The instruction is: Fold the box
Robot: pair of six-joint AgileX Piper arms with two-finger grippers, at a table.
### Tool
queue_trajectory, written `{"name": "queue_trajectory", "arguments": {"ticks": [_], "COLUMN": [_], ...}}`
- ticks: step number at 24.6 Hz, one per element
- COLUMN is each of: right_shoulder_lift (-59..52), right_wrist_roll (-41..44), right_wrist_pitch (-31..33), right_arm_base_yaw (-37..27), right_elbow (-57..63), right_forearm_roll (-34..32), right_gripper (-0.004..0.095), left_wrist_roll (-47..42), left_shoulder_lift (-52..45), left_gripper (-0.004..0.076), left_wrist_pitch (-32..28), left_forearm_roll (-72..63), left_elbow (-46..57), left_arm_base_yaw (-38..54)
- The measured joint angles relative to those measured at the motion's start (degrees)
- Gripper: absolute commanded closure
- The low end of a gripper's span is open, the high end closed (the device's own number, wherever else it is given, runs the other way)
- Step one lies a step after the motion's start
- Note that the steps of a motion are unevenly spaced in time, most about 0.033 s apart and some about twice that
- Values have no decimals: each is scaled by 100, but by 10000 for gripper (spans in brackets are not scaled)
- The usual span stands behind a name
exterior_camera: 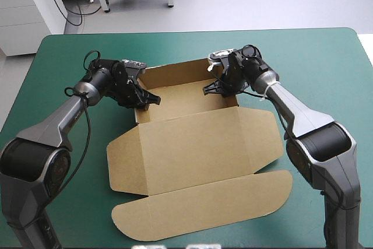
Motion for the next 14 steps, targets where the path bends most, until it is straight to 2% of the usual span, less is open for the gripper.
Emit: {"name": "queue_trajectory", "arguments": {"ticks": [2,5,11,14], "right_shoulder_lift": [12,72,91,84], "right_wrist_roll": [-11,-11,-11,-15], "right_wrist_pitch": [3,151,838,961], "right_arm_base_yaw": [0,0,0,0], "right_elbow": [-83,-297,-1235,-1463], "right_forearm_roll": [41,24,-21,-15], "right_gripper": [455,456,455,456], "left_wrist_roll": [50,55,55,57], "left_shoulder_lift": [32,32,32,20], "left_gripper": [307,307,320,320], "left_wrist_pitch": [210,472,1319,1457], "left_forearm_roll": [1,1,271,431], "left_elbow": [-193,-435,-1134,-1406], "left_arm_base_yaw": [0,0,-11,-9]}}
